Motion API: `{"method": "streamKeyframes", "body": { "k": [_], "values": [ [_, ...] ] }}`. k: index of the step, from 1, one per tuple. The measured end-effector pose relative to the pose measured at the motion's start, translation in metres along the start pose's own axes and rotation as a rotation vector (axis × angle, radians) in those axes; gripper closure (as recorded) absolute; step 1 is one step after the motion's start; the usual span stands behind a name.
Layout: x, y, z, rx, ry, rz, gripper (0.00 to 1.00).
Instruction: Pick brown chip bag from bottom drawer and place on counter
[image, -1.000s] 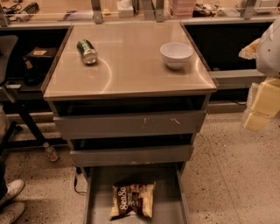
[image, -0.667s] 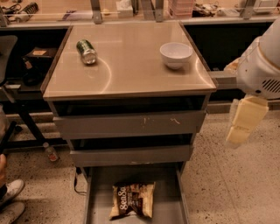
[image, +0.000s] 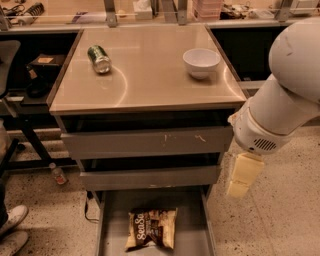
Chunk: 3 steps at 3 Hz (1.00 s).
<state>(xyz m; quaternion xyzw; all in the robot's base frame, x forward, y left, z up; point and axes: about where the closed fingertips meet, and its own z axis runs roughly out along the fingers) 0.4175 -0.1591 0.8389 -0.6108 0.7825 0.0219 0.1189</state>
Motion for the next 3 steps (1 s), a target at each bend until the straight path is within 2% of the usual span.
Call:
{"method": "streamKeyframes", "body": {
  "k": [1,2,3],
  "values": [
    [0.000,0.000,0.000,0.000,0.000,0.000,0.00],
    [-0.004,0.011,0.027,-0.050,-0.035,0.013,0.00],
    [-0.014,0.028,0.095,-0.142,-0.074,0.060,0.00]
  ]
}}
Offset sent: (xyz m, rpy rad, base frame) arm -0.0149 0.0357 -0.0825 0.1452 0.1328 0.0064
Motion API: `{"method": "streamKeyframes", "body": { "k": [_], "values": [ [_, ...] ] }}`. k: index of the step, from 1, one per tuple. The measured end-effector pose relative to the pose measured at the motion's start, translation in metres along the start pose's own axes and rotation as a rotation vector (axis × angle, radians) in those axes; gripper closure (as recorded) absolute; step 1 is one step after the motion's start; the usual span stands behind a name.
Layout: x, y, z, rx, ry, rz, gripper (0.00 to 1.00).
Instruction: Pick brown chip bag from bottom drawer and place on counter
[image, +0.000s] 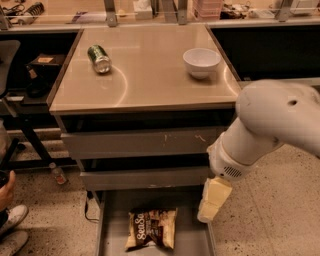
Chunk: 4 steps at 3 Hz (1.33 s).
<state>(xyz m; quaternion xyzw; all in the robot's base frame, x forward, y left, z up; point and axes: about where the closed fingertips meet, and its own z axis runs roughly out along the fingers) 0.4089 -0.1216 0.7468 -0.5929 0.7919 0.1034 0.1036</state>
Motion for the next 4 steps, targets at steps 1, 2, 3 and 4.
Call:
{"method": "streamKeyframes", "body": {
  "k": [1,2,3,4],
  "values": [
    [-0.002,-0.002,0.057,-0.047,-0.026,0.071,0.00],
    [-0.006,-0.003,0.096,-0.090,-0.052,0.128,0.00],
    [-0.006,-0.003,0.096,-0.090,-0.052,0.128,0.00],
    [-0.006,-0.004,0.135,-0.111,-0.075,0.139,0.00]
  ]
}}
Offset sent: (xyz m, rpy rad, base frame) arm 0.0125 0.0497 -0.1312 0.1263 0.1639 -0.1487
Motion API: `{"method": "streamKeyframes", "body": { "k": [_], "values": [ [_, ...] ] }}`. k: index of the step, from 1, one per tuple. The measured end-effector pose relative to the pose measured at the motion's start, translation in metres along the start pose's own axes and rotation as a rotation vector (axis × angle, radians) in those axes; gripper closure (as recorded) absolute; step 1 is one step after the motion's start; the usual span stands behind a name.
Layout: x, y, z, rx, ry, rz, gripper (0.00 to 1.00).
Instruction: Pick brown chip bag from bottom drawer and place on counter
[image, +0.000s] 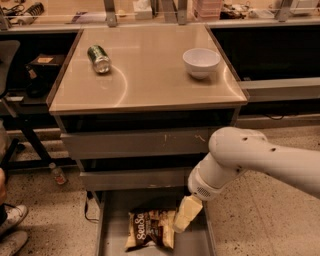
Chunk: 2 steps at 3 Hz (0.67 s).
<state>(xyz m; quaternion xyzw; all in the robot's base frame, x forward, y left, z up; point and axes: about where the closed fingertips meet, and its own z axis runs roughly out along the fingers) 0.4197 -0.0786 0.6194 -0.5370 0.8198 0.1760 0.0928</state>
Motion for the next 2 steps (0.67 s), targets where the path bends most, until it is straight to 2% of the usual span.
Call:
{"method": "streamKeyframes", "body": {
  "k": [1,2],
  "values": [
    [0.004,-0.015,0.054,0.002,-0.024,0.030,0.00],
    [0.007,-0.030,0.091,0.012,-0.049,0.052,0.00]
  ]
}}
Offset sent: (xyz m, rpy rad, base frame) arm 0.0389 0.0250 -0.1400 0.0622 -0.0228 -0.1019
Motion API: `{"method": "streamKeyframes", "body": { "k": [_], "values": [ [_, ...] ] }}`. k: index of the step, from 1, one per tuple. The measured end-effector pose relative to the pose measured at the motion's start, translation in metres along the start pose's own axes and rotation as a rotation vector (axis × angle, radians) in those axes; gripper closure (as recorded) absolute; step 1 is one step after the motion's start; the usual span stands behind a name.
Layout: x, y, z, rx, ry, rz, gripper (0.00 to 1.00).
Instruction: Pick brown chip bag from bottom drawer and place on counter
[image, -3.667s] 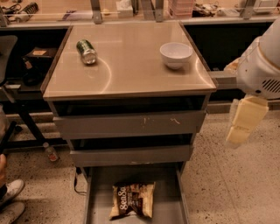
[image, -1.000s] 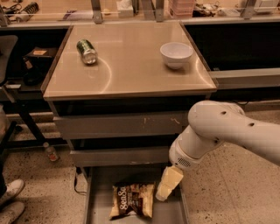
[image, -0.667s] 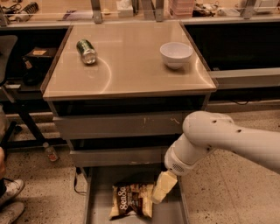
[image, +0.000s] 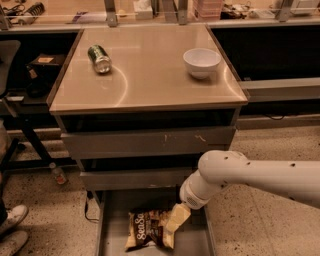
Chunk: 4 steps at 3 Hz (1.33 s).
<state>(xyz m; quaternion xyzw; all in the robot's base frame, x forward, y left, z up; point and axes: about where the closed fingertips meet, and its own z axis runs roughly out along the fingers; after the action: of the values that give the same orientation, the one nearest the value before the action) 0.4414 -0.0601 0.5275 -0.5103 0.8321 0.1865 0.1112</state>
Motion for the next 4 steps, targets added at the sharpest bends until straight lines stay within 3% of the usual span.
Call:
{"method": "streamKeyframes", "body": {
  "k": [1,2,3,4],
  "values": [
    [0.002,-0.003,0.035,-0.034,0.037,0.027,0.00],
    [0.002,-0.003,0.036,-0.036,0.036,0.028,0.00],
    [0.003,-0.001,0.078,-0.078,0.013,0.063,0.00],
    [0.002,-0.007,0.134,-0.102,-0.029,0.139,0.00]
  ]
}}
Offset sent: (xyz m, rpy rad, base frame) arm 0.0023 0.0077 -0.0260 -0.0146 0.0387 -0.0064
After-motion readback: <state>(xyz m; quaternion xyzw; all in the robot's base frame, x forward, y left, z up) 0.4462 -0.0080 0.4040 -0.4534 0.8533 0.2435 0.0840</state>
